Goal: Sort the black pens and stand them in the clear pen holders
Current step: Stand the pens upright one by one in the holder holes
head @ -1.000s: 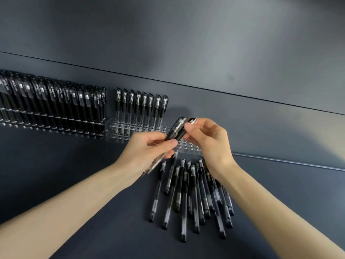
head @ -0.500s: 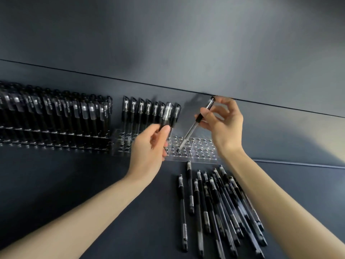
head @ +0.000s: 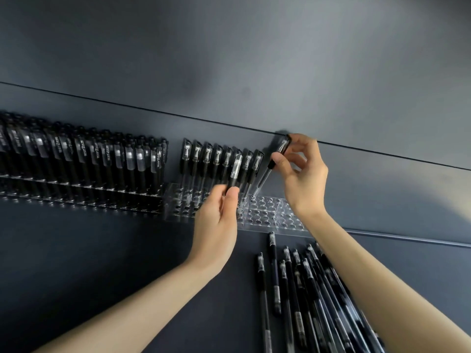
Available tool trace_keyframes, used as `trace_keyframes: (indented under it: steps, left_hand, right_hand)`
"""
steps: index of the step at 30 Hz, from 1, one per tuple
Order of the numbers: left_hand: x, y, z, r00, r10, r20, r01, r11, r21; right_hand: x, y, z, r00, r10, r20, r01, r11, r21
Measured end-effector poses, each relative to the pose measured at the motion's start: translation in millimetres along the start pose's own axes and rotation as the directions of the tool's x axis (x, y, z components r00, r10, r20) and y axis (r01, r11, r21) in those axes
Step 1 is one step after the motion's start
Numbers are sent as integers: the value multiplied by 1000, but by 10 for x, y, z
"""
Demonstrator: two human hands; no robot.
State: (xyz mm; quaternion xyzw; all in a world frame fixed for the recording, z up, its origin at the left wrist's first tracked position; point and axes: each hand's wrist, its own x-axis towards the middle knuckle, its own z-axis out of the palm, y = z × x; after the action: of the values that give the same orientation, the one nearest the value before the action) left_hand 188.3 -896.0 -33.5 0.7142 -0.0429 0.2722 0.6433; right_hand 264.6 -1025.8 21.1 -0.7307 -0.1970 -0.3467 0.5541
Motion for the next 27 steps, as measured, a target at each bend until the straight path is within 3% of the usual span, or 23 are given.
trace_keyframes:
  steps: [9,19,23,27]
  left_hand:
    - [18,-24,-14,1000,-2,3,2,999,-37]
    - [10,-55,26,989,-125,74,129,990,-51]
    - [-16,-72,23,989,-62,137,62,998,9]
    - [-63,-42,67,979,-33,199,38,999,-18]
  right_hand:
    - [10,126,-82,967,33,252,10,986,-169]
    - [-25,108,-147,958,53,282,9,977,-213]
    - [-127,11,-233,974,84,210,-62,992,-109]
    - [-294,-117,-277,916,192,352,-229,971,67]
